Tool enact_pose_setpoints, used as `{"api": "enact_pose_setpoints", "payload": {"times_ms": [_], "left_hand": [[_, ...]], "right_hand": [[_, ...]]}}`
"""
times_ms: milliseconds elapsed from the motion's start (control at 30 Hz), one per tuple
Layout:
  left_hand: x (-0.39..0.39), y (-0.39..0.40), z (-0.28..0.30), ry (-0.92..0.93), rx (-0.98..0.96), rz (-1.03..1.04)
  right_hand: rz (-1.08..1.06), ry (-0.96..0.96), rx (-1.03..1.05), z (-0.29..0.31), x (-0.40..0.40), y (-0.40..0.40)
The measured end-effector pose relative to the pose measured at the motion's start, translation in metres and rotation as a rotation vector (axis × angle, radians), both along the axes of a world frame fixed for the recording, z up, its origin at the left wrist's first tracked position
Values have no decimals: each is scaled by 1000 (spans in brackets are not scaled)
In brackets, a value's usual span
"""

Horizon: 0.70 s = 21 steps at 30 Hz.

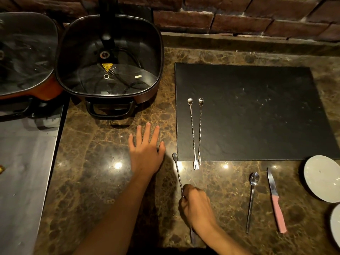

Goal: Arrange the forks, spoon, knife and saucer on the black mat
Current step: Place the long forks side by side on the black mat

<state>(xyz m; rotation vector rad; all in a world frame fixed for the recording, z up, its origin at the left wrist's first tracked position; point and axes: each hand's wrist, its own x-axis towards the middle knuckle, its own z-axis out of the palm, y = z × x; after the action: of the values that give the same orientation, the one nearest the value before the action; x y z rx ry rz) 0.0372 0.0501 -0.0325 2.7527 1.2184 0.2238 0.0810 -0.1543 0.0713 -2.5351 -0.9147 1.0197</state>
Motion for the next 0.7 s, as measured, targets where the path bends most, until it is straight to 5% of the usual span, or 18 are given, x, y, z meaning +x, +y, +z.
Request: {"api": "enact_pose_setpoints", "payload": {"times_ms": [367,700], "left_hand": [[2,-1,3,23,-51,25],[3,-1,9,39,-65,26]], "right_hand": [[-183,-134,236,9,63,71],[-146,-309,127,0,125,148]]}}
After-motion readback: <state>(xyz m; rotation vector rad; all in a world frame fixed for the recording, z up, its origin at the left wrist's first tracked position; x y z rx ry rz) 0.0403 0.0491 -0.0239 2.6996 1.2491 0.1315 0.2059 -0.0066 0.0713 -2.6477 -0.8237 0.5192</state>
